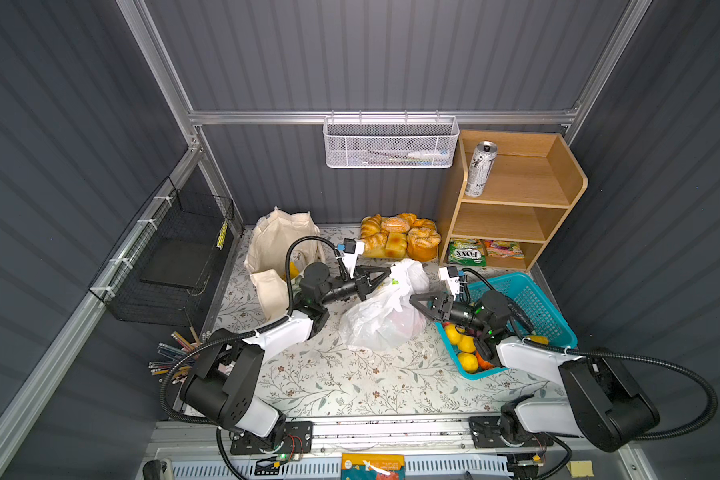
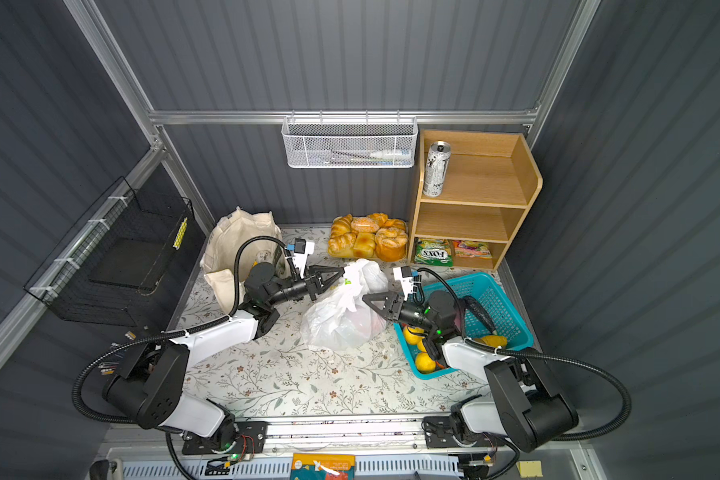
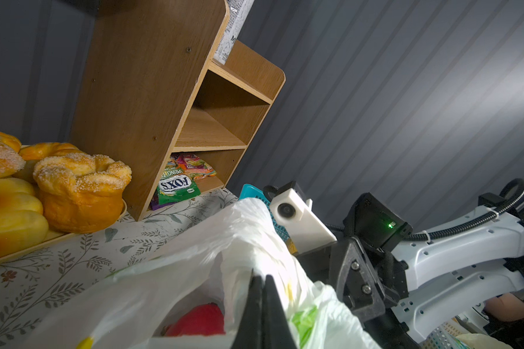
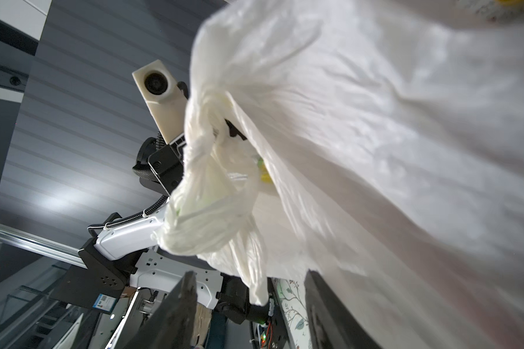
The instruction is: Place the mixed food into the grocery bags and tie them
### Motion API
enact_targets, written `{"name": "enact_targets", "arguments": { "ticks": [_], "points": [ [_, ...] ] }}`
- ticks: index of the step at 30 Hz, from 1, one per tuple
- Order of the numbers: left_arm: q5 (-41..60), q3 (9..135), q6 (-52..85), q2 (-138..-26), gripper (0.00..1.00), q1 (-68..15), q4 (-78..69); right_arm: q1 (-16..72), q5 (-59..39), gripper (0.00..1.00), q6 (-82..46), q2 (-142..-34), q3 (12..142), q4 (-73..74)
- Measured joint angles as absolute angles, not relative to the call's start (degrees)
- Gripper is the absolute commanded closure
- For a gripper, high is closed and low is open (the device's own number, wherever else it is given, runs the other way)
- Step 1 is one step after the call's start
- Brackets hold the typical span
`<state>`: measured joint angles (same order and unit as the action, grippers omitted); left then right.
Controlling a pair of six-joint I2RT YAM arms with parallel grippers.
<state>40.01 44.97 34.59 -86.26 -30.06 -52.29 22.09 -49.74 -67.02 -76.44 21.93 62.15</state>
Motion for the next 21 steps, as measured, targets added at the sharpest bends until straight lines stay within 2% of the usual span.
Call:
{"name": "enact_targets", "arguments": {
  "ticks": [15, 18, 20, 21],
  "points": [
    [40.0, 45.0, 34.1, -86.0, 1.00, -30.1, -52.2, 28.5, -48.2, 0.64, -67.0, -83.7, 26.9, 64.0],
    [40.0, 45.0, 34.1, -86.0, 1.00, -30.1, -52.2, 28.5, -48.2, 0.77, -66.8, -83.9, 28.0, 64.3],
    [40.0, 45.0, 34.0, -86.0, 1.00, -30.1, -52.2, 28.5, -48.1, 1.00, -66.7, -83.9, 28.3, 64.6],
    [40.0, 45.0, 34.0, -86.0, 1.00, -30.1, -52.2, 28.5, -48.1, 1.00, -66.8, -83.9, 28.3, 64.6]
  ]
}}
